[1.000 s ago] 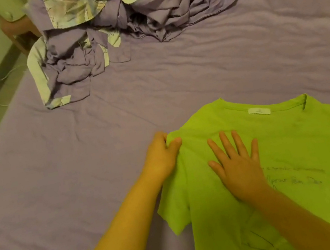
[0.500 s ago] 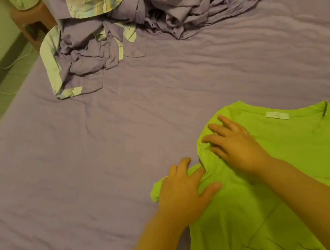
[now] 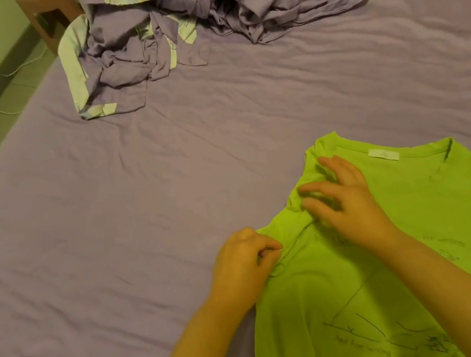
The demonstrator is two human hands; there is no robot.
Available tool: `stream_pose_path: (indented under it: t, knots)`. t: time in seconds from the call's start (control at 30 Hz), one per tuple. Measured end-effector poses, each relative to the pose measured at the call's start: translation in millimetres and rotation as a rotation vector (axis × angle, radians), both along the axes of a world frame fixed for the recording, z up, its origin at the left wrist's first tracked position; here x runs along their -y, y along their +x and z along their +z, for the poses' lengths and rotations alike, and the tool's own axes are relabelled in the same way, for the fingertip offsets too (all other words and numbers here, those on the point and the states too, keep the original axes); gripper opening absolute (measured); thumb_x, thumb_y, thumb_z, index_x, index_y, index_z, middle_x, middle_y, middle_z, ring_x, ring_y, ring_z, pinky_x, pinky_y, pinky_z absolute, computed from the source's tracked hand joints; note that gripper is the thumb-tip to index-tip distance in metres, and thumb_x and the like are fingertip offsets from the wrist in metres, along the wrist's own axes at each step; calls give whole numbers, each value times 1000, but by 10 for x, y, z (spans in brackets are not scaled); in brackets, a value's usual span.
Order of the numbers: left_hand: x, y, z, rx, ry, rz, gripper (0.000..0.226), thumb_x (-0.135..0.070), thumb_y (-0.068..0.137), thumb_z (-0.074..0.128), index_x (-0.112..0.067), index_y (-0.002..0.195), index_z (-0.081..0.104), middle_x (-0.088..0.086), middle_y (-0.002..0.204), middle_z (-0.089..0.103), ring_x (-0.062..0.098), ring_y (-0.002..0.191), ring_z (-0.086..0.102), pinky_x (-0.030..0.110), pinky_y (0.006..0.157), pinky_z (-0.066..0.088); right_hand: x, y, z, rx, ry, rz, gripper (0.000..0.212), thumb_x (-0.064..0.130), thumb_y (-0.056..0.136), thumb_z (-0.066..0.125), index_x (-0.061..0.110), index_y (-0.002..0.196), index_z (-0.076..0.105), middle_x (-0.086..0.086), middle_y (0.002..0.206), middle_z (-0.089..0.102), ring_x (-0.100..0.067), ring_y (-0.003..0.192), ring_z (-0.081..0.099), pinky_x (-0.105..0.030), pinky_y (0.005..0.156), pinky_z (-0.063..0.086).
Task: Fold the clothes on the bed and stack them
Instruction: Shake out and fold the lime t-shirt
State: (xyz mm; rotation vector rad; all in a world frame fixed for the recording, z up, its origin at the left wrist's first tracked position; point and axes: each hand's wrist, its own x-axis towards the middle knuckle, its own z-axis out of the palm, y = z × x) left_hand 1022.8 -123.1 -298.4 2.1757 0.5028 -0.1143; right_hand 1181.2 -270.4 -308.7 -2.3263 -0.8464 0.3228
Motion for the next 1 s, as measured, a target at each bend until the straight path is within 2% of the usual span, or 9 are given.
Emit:
stream_pose_path:
  t: [0.1,0.2,0.27,0.37,0.43,0.53,0.63,0.77,1.0]
  knots:
    - [67,-82,6,49,-73,28,31,-36,82,54,-16,92,74,-14,81,51,0,79,50,13,74,39,54,-98,-122,1,-116,52,37,46,79,54,18,87,78,-14,139,49,-38,138,25,-39,108,23]
    - [69,-142,-50,78,-71,155,16,-21,90,59,-15,96,72,-12,85,50,0,72,51,20,76,43,185,-145,-156,-59,-145,-31,43,47,76,53,12,81,77,-18,136,51,-40,136,27,-30,105,17]
    - [75,-161,-97,59,-21,184,14,-11,85,67,-16,97,72,-8,90,50,0,74,51,26,78,44,189,-188,-135,-30,-141,-21,37,42,74,63,16,96,75,-18,141,44,-40,137,25,-36,106,20]
    - [72,-204,-170,-23,75,129,39,-21,76,77,-23,114,68,-5,103,44,13,99,49,23,92,38,138,-267,-98,-33,-253,124,66,43,77,73,35,136,47,-8,157,16,-32,145,7,-43,111,19]
    - [61,-257,-184,-62,137,80,53,-31,73,79,-30,123,62,-3,110,44,19,110,44,26,97,34,127,-275,-83,-36,-340,150,70,46,77,71,43,139,37,-2,159,5,-26,146,-2,-39,113,17]
    - [66,-289,-182,-119,202,46,63,-46,69,76,-37,128,55,-2,112,45,20,111,45,34,96,38,120,-279,-99,-83,-299,110,66,42,76,74,43,134,44,-2,159,5,-25,146,-1,-37,113,15]
    - [39,-313,-199,-33,18,228,58,-58,62,67,-34,115,63,-7,100,46,18,102,52,31,94,42,95,-291,-130,-170,-142,63,46,32,75,78,41,116,59,-8,157,13,-28,146,3,-34,114,12]
    - [-45,-381,-319,8,62,251,17,-12,74,78,-15,90,71,-5,90,46,24,92,55,23,80,39,76,-273,-177,-122,-111,-17,15,22,80,74,22,95,73,-13,151,30,-34,142,18,-36,113,18]
    - [-276,-307,-196,28,110,147,10,-10,77,73,-15,85,68,2,92,53,17,90,48,24,79,36,-94,-202,-22,-120,-10,-69,11,17,84,70,14,93,75,-14,142,43,-37,138,23,-38,113,16]
